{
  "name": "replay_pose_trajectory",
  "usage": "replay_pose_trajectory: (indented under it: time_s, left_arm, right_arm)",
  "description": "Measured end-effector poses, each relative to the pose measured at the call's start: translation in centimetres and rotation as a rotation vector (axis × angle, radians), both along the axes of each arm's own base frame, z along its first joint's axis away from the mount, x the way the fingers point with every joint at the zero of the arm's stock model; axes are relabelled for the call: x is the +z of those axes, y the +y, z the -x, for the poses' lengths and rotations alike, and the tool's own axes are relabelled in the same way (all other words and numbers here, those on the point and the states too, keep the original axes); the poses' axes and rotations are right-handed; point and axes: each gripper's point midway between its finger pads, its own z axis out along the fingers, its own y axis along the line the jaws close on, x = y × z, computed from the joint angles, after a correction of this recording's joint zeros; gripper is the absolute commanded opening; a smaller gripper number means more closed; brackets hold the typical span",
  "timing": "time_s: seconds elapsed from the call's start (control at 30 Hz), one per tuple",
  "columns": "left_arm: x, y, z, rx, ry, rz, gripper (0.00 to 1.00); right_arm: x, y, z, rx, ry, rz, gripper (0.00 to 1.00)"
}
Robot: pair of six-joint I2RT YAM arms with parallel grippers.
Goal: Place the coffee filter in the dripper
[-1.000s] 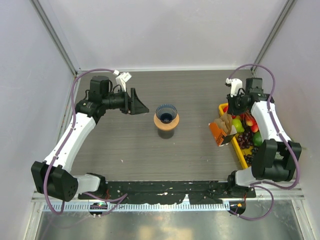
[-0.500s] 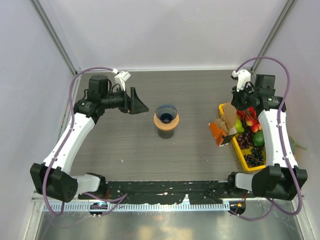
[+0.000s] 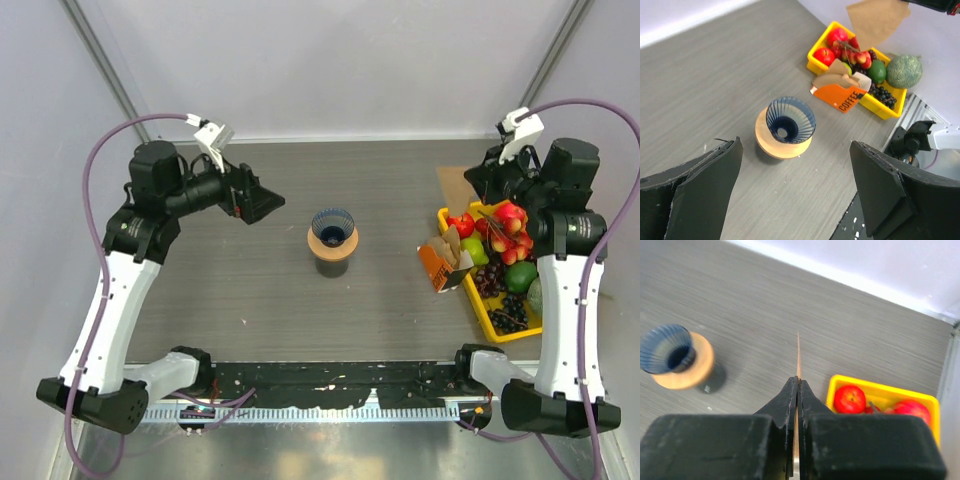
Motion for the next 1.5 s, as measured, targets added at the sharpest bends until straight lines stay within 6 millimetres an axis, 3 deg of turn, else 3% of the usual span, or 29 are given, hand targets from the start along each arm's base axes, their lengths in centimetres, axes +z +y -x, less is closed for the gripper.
replay_pose_trajectory:
  time_s: [0.07,0.2,0.3,0.4,0.63,0.77,0.93,1.2,1.5]
  left_arm:
    - [1.6,0.2,0.4,0.009,-0.054,0.006,0.99]
    - [3.1,-0.6,1.3,0.012,-0.145,-0.017,0.99]
    - [3.1,-3.3,2.4,-0.039,-0.186,-0.052,0.99]
    - [2.6,-6.2,2.4,-0.071,-0.249,-0.130,0.99]
    - [0.6,-13.9,2.3,-0.132,-0.478,-0.387,0.99]
    - [0.1,-17.7,2.8,-0.156,-0.609,-0.506,0.99]
    - [0.5,-21.3,2.9,-0.156,-0.682,-0.543,0.99]
    - [1.1,-23.1,3.8,-0.192,-0.690,-0.475,0.99]
    - [-0.4,-24.3,5.1,-0.241,-0.677,-0.464,0.99]
  right_arm:
    - [1.7,1.2,0.5,0.006,-0.040,-0.109,0.05]
    - [3.1,3.1,1.3,0.019,-0.067,-0.304,0.05]
    - [2.9,4.4,1.8,0.016,-0.028,-0.491,0.05]
    - [2.3,5.4,1.4,0.004,0.050,-0.674,0.05]
    - [-2.0,6.4,0.1,-0.118,0.321,-1.012,0.05]
    - [-0.8,6.5,0.7,-0.148,0.336,-1.102,0.05]
    - [1.0,6.7,3.2,-0.146,0.286,-1.176,0.05]
    - [2.7,7.7,5.9,-0.093,0.243,-1.230,0.05]
    - [1.3,8.3,6.1,-0.109,0.291,-1.263,0.05]
